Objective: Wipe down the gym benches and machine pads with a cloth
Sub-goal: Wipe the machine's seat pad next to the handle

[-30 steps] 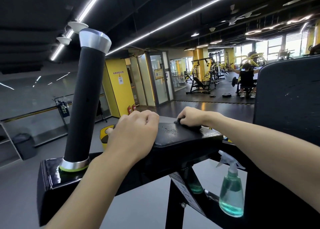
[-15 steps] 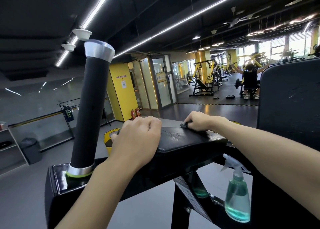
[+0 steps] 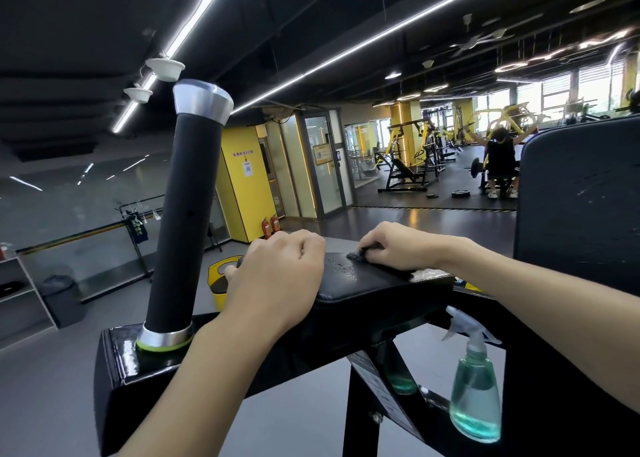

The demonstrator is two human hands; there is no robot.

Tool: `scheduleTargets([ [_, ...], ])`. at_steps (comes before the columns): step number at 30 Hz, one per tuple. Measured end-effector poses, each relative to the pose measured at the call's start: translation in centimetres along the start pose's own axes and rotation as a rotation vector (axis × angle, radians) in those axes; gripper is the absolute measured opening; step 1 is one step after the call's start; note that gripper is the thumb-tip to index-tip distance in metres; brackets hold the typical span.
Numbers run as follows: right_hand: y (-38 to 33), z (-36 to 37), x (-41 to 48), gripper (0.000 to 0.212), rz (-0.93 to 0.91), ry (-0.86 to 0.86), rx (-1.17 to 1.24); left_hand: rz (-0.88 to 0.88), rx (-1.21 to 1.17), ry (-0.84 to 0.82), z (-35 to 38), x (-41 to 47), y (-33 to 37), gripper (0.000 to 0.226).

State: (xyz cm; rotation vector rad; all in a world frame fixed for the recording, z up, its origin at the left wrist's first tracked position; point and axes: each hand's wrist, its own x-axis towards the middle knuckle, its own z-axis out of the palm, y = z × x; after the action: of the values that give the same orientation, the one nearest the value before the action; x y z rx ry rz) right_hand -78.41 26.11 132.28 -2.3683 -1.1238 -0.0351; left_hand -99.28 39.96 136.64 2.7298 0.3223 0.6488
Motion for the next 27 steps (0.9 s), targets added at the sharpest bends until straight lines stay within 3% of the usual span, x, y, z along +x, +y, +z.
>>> scheduleTargets([
  [5,2.0,-0.1,0.0,0.03,0.134,0.011,-0.132,-0.003,0.0,-0.01,-0.1,-0.1,0.0,0.04],
  [10,-0.3,-0.4,-1.5,0.028,-0.013,0.004,0.002,-0.005,-0.02,-0.011,-0.1,0.0,0.0,0.04],
  [15,1.5,-0.6,-1.6,0.031,0.147,0.006,-0.129,-0.014,-0.014,-0.016,-0.2,-0.1,0.1,0.04],
  [20,-0.4,-0.8,-3.5,0.028,0.028,0.021,-0.034,-0.018,-0.003,-0.017,-0.3,-0.2,0.2,0.04],
  [25,2.5,-1.0,-4.0,0.029,0.19,0.029,-0.175,-0.02,-0.001,-0.02,-0.3,-0.3,0.2,0.04],
  [27,1.6,-0.8,-4.2,0.031,0.154,0.044,-0.184,-0.022,0.006,-0.017,-0.3,-0.3,0.2,0.039],
])
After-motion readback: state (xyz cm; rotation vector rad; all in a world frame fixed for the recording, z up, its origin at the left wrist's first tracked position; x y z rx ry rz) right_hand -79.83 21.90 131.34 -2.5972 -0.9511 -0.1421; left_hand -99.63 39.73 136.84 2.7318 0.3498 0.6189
